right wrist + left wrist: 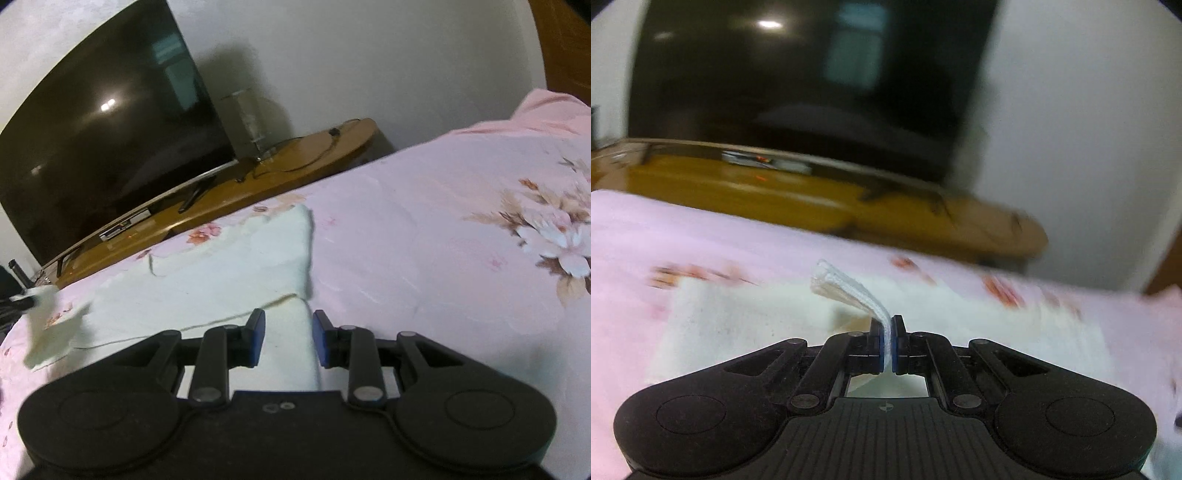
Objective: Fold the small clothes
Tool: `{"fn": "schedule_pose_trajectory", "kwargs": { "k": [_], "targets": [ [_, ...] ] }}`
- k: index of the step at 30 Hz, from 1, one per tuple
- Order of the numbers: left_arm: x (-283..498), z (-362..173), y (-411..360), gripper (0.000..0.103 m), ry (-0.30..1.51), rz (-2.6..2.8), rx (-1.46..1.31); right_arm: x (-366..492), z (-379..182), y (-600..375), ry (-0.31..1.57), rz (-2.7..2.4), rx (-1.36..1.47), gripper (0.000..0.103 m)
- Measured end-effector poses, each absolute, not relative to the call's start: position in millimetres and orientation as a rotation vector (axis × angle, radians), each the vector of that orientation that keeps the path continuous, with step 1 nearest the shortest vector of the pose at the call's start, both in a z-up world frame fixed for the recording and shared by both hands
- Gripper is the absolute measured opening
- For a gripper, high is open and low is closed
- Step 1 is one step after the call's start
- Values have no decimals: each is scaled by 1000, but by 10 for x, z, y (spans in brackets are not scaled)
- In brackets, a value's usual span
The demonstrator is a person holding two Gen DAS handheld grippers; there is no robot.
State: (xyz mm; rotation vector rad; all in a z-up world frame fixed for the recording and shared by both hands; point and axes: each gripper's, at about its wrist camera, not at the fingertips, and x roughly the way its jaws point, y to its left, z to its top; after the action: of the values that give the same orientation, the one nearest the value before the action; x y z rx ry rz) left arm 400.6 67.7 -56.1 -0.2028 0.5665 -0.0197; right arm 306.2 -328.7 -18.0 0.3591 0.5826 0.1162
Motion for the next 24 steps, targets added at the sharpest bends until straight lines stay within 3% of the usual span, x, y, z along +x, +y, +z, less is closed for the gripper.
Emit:
{"fn": "schedule_pose_trajectory", "kwargs": {
  "k": [4,5,6,7,8,12,16,21,24],
  "targets": [
    [4202,-813,62,4,659,-76,-67,3143,-135,-3253,586,120,386,29],
    [4225,-852,-36,9,677,-89,-48,3173,-125,-3225,588,127,389,30],
    [4211,-836,-66,34,671,-104,-44,3213,-112,-3189,593,140,392,31],
    [4116,-802,-62,71,645,-118,-62,3264,-88,-3139,596,161,396,32],
    [4012,-752,-34,81,600,-114,-85,3302,-63,-3083,594,184,400,36],
    [3517,-667,574,82,526,-27,-218,3480,-1,-2742,600,301,403,42],
    [3220,-834,1180,81,547,122,-357,3827,-210,-2364,706,474,583,38],
    [3249,-971,1354,81,573,158,-402,4231,-535,-1905,814,504,671,37],
    [3397,-1079,1400,81,581,170,-452,4413,-668,-1769,856,489,717,30]
  ]
}}
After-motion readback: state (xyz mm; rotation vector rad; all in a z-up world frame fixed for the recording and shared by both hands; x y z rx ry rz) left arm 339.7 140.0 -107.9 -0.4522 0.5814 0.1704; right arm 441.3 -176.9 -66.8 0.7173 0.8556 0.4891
